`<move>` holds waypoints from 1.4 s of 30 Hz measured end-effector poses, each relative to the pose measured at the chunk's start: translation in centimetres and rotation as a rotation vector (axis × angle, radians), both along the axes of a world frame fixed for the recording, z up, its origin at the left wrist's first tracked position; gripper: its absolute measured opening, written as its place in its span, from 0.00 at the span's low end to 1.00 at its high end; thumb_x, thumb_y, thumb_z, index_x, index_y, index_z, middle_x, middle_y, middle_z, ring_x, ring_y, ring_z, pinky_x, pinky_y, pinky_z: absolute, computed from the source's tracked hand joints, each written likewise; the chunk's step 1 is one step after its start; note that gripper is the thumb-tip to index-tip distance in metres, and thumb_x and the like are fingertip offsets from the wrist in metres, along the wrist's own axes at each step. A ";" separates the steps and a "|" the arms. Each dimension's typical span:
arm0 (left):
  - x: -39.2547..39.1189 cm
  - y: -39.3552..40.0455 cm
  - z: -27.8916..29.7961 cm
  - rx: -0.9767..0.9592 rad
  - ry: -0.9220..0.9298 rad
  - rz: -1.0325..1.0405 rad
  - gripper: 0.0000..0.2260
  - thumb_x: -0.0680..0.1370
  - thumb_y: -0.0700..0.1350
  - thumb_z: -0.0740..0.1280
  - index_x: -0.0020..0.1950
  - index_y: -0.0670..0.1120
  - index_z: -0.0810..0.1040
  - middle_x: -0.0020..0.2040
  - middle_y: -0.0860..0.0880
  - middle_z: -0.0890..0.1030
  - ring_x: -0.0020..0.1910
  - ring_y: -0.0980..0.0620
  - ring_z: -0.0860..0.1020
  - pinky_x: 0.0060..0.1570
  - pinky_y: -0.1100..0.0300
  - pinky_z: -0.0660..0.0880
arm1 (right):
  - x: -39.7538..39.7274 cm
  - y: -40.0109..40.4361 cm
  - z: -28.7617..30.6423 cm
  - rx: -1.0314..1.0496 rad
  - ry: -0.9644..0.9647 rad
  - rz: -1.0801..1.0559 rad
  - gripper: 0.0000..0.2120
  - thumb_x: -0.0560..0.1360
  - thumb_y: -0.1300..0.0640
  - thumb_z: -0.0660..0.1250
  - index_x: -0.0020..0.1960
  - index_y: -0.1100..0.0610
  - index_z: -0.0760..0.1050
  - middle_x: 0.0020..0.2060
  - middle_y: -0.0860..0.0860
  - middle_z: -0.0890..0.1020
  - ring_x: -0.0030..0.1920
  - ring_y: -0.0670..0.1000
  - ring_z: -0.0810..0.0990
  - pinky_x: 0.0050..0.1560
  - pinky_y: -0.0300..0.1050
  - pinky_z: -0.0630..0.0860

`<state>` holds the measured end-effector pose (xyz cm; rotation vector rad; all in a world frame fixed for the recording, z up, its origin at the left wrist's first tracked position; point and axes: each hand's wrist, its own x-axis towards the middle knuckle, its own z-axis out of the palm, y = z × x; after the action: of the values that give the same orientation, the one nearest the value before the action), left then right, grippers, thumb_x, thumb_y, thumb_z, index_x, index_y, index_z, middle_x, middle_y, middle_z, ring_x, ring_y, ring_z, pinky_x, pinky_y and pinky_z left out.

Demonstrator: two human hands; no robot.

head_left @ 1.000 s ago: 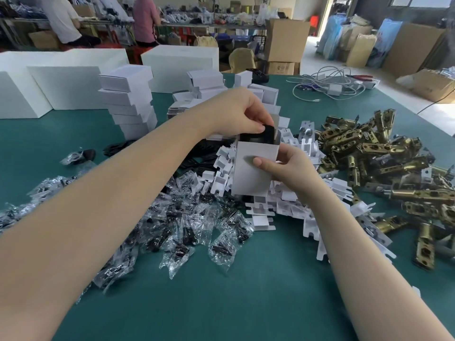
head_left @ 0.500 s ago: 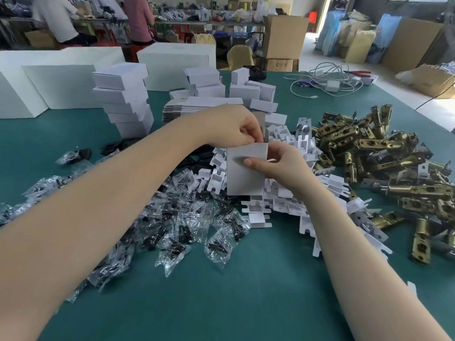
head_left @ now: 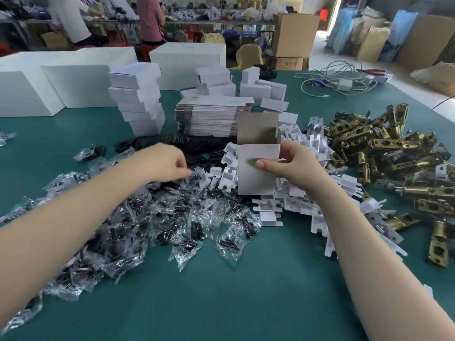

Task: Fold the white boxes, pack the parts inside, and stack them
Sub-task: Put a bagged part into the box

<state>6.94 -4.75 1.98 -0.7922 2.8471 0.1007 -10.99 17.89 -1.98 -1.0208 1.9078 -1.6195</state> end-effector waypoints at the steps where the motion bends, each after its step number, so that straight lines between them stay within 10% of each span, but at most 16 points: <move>1: 0.2 0.0 -0.4 -0.039 -0.051 0.022 0.19 0.79 0.58 0.66 0.65 0.49 0.78 0.58 0.50 0.82 0.54 0.50 0.79 0.55 0.55 0.77 | 0.0 0.0 0.0 0.000 0.001 0.002 0.22 0.61 0.48 0.79 0.52 0.52 0.80 0.48 0.50 0.86 0.48 0.51 0.85 0.47 0.44 0.83; 9: 0.0 0.2 0.6 0.027 0.035 0.135 0.28 0.70 0.51 0.78 0.68 0.45 0.77 0.60 0.47 0.82 0.58 0.46 0.80 0.59 0.55 0.75 | 0.2 0.1 0.1 0.002 -0.007 0.009 0.24 0.59 0.47 0.78 0.53 0.53 0.79 0.49 0.51 0.86 0.49 0.53 0.85 0.50 0.46 0.83; 16: 0.6 -1.0 2.9 0.078 0.251 0.167 0.11 0.68 0.53 0.79 0.38 0.54 0.77 0.44 0.54 0.81 0.40 0.56 0.76 0.44 0.58 0.71 | 0.0 0.1 -0.1 0.011 -0.031 0.002 0.18 0.68 0.57 0.78 0.56 0.57 0.79 0.52 0.56 0.85 0.53 0.58 0.84 0.55 0.54 0.81; 23: -1.1 3.1 6.4 0.332 1.016 -0.103 0.07 0.78 0.44 0.71 0.54 0.53 0.81 0.46 0.59 0.82 0.45 0.65 0.81 0.49 0.69 0.76 | 0.1 0.2 0.0 0.023 -0.037 0.002 0.20 0.68 0.57 0.78 0.58 0.58 0.78 0.53 0.57 0.85 0.53 0.58 0.84 0.57 0.59 0.80; 28: -3.9 7.4 8.7 0.243 0.802 -0.528 0.15 0.79 0.39 0.68 0.64 0.51 0.78 0.51 0.56 0.79 0.46 0.61 0.82 0.49 0.71 0.75 | 0.2 0.2 0.1 0.031 -0.020 0.010 0.26 0.64 0.51 0.79 0.58 0.58 0.78 0.52 0.56 0.85 0.53 0.57 0.84 0.57 0.60 0.80; 31: -5.8 8.6 8.5 0.144 0.664 -0.536 0.13 0.76 0.40 0.73 0.59 0.49 0.79 0.46 0.57 0.80 0.40 0.70 0.78 0.46 0.74 0.73 | 0.3 0.3 0.2 0.035 -0.009 0.017 0.26 0.64 0.51 0.79 0.58 0.58 0.78 0.52 0.56 0.85 0.53 0.57 0.84 0.58 0.61 0.79; 34: -6.6 9.1 7.6 0.070 0.556 -0.527 0.10 0.73 0.41 0.75 0.53 0.47 0.81 0.45 0.53 0.83 0.45 0.59 0.81 0.51 0.62 0.77 | 0.2 0.2 0.2 0.040 -0.002 0.019 0.25 0.64 0.51 0.80 0.58 0.57 0.78 0.52 0.54 0.85 0.53 0.56 0.84 0.58 0.60 0.79; 42: -7.7 9.7 6.5 -0.059 0.434 -0.572 0.10 0.79 0.41 0.67 0.56 0.49 0.85 0.53 0.52 0.84 0.53 0.52 0.79 0.46 0.65 0.67 | 0.2 0.1 0.2 0.051 0.004 0.025 0.21 0.67 0.52 0.80 0.56 0.55 0.79 0.52 0.54 0.85 0.53 0.57 0.84 0.58 0.62 0.79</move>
<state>-0.75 5.00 8.46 0.0797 3.3701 0.1193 -10.78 17.96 -1.77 -1.0235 1.9217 -1.5483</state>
